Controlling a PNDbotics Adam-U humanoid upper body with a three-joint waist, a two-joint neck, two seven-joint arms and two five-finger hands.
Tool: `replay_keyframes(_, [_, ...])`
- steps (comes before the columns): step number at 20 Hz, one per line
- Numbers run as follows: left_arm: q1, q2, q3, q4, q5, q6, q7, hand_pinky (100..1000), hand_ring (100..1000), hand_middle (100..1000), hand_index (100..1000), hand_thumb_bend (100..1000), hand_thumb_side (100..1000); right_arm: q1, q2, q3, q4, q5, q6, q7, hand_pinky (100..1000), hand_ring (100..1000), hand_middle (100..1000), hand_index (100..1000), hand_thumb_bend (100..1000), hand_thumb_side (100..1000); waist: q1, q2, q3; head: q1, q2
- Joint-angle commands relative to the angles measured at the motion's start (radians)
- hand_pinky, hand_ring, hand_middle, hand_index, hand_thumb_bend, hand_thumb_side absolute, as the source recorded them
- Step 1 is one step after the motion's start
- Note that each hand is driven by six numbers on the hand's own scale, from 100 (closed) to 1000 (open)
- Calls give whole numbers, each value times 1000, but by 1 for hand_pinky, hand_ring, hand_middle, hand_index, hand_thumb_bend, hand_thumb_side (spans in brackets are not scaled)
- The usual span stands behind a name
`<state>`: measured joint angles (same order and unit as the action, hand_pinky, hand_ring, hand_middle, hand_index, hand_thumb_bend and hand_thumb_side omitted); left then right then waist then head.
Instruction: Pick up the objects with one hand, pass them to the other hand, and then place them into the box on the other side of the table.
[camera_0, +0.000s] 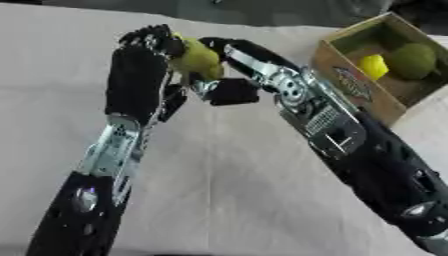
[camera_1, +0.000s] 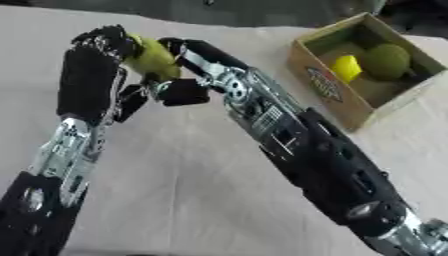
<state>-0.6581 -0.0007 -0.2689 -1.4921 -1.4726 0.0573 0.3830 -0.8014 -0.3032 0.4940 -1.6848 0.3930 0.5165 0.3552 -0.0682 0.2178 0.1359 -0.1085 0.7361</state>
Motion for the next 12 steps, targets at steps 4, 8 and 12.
replay_keyframes(4, [-17,-14,-15,-25,-5,-10,6,451,474,421,473,287,100,-17,-5,-2,-20,-29,6,-16,1000,874,786,956,100,556,6,-12,-3,2,-9])
replay_keyframes(8, [-16,-14,-19,-34,-2,-15,11,451,474,421,473,281,100,-15,-6,-1,-15,-19,2,-29,1000,851,707,894,100,467,7,-11,-3,2,-9])
replay_keyframes(12, [-17,-12,-25,-55,5,-25,23,451,474,421,473,272,100,-13,-4,1,-7,-19,1,-34,1000,811,650,850,100,512,7,-11,-3,2,-10])
